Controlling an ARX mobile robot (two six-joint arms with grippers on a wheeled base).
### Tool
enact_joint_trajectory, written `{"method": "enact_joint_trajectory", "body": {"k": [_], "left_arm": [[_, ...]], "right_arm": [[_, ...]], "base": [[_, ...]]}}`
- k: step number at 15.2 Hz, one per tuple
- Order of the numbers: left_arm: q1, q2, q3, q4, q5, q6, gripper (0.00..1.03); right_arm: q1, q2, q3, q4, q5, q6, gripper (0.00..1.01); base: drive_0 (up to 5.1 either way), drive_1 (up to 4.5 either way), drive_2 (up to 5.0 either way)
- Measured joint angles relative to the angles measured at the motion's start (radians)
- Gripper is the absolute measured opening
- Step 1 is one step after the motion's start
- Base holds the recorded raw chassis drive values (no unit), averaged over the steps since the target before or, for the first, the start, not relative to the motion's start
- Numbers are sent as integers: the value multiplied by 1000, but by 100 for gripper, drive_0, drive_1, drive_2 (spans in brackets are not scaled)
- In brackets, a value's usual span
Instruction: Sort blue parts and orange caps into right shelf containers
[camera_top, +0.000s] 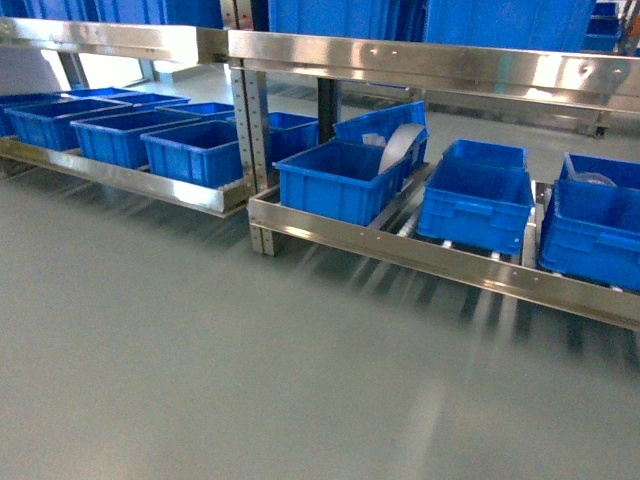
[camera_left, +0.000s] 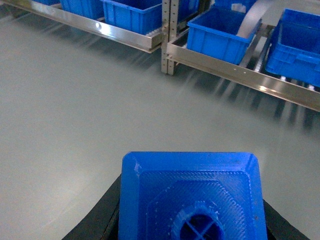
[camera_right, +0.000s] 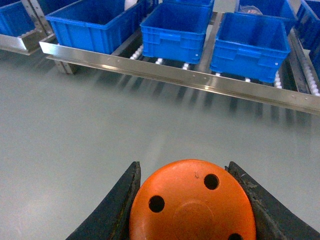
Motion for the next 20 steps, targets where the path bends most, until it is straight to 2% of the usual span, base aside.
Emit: {"method": "enact_joint_trajectory", "body": {"k": [20], "left_arm": [[0, 0, 0, 0, 0, 0, 44]], "right_arm": [[0, 0, 0, 0, 0, 0, 43]], "base": [[-164, -164, -164]]}}
